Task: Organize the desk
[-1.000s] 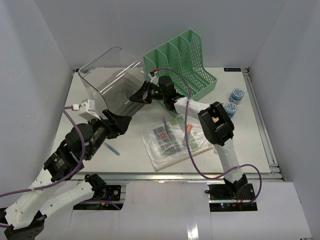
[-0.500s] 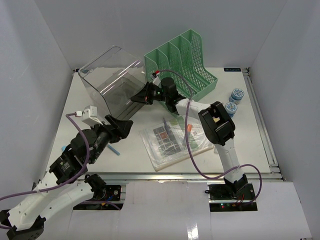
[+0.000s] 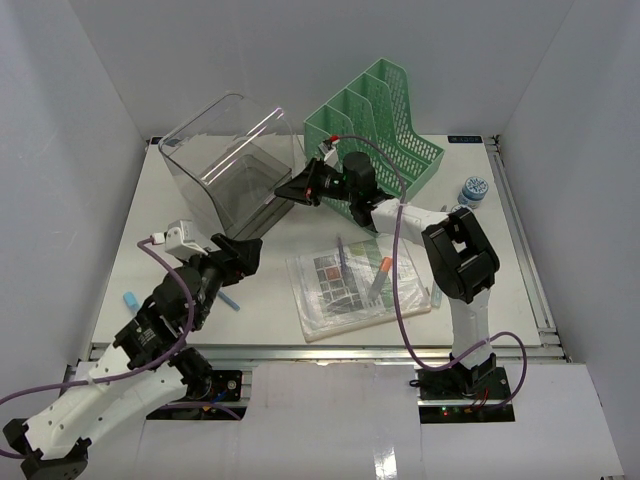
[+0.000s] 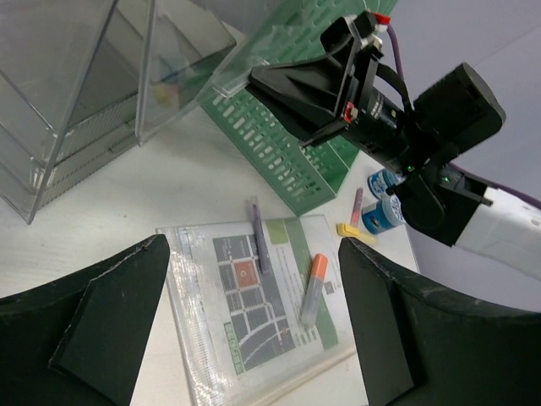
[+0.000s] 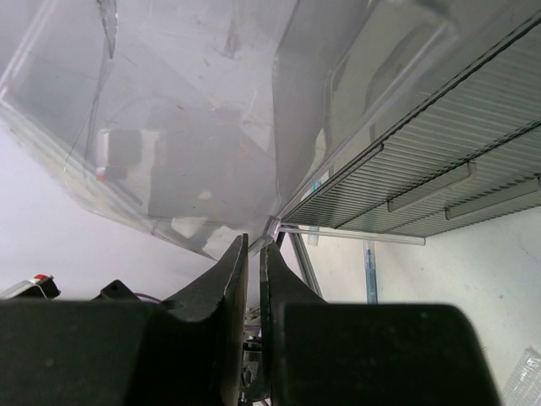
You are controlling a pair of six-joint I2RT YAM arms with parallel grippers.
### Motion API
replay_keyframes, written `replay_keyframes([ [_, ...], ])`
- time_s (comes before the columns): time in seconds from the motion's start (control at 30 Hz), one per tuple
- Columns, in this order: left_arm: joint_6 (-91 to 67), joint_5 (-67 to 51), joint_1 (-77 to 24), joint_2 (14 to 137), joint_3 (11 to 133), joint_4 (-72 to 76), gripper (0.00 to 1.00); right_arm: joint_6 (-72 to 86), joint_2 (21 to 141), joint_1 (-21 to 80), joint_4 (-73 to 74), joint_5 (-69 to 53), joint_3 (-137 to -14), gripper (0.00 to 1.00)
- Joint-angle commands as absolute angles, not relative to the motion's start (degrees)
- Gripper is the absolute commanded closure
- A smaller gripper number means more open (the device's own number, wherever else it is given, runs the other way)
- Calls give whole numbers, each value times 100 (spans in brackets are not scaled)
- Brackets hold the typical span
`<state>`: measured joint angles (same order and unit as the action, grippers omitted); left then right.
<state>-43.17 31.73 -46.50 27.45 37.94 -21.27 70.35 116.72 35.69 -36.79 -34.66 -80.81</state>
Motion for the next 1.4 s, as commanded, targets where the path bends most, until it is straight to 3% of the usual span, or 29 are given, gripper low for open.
replay_keyframes([
  [0.0,-4076,3504,-4632,2938,3753,-1595,7,6905,11259,3375,-4131,-3319,-7931,92],
  [0.77,-3911,4343,-4568,3765,3221,-8,2,7014,11154,3366,-4218,-3365,-7823,92],
  [1.37,-3797,2441,-3089,5043,3304,1234,5,7146,11118,3366,-4406,-3439,-7697,92],
])
